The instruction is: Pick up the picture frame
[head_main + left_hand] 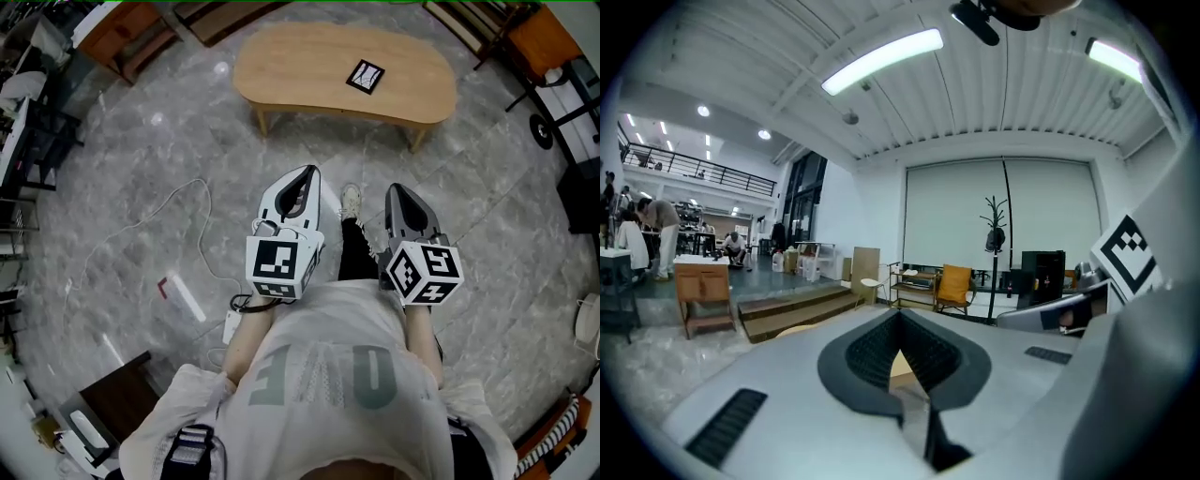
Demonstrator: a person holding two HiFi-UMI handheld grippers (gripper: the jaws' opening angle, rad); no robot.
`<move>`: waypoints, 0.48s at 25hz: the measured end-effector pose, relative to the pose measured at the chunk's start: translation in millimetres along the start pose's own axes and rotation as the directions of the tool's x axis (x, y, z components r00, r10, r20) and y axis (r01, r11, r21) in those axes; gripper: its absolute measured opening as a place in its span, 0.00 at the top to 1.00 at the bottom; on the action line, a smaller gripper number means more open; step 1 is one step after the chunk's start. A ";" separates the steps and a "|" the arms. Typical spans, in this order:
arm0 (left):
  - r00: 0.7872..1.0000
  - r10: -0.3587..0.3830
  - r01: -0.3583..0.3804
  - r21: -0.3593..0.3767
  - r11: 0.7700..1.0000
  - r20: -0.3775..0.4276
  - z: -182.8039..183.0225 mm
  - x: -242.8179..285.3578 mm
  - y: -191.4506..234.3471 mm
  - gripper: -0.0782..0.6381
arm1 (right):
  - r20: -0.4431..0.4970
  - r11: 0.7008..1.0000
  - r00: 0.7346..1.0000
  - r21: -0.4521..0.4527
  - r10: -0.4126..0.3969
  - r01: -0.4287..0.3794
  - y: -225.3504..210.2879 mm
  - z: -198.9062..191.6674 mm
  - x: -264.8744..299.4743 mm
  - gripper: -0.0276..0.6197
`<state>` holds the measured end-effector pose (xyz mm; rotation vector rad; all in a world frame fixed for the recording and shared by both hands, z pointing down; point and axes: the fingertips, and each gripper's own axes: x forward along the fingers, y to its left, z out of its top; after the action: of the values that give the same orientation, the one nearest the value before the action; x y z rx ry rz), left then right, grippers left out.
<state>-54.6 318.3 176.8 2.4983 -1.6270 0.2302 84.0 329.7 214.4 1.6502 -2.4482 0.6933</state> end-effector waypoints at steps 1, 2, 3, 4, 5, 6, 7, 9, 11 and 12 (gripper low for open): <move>1.000 0.003 -0.003 0.005 1.000 0.001 4.3 16.7 5.6 0.88 | -0.004 1.000 1.000 -0.001 0.005 -0.005 -8.4 8.0 15.8 0.95; 1.000 0.007 -0.007 0.006 1.000 0.003 9.3 34.7 11.8 0.88 | -0.006 1.000 1.000 -0.005 0.007 -0.007 -17.3 17.4 32.3 0.95; 1.000 0.012 -0.012 0.007 1.000 0.004 14.7 53.8 18.5 0.88 | -0.006 1.000 1.000 -0.009 0.009 -0.009 -26.6 27.8 49.3 0.95; 1.000 0.019 -0.019 0.008 1.000 0.005 20.3 73.6 25.1 0.88 | -0.006 1.000 1.000 -0.013 0.012 -0.012 -36.3 38.6 66.6 0.95; 1.000 0.027 -0.027 0.009 1.000 0.007 26.3 93.3 31.3 0.88 | -0.007 1.000 1.000 -0.015 0.017 -0.017 -46.2 49.4 83.9 0.95; 0.999 0.036 -0.036 0.009 0.999 0.011 32.5 112.4 37.1 0.88 | -0.010 1.000 1.000 -0.017 0.024 -0.024 -55.6 59.7 101.1 0.95; 0.999 0.044 -0.044 0.008 0.999 0.015 38.7 130.4 42.9 0.88 | -0.016 0.999 0.999 -0.020 0.032 -0.033 -64.1 69.5 118.0 0.95; 0.998 0.064 -0.064 0.008 0.998 0.022 51.1 163.5 56.1 0.88 | -0.028 0.998 0.998 -0.032 0.051 -0.052 -77.0 88.3 150.4 0.95; 0.996 0.085 -0.085 0.006 0.996 0.027 63.4 192.2 69.2 0.88 | -0.035 0.996 0.997 -0.051 0.070 -0.071 -84.9 106.6 177.7 0.95; 0.995 0.092 -0.092 -0.004 0.996 0.029 69.2 204.7 75.1 0.88 | -0.037 0.995 0.996 -0.061 0.081 -0.083 -86.9 115.0 189.4 0.95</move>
<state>-38.4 91.2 155.3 2.4386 -1.7549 0.2031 104.3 92.8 202.5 1.5108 -2.4983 0.6431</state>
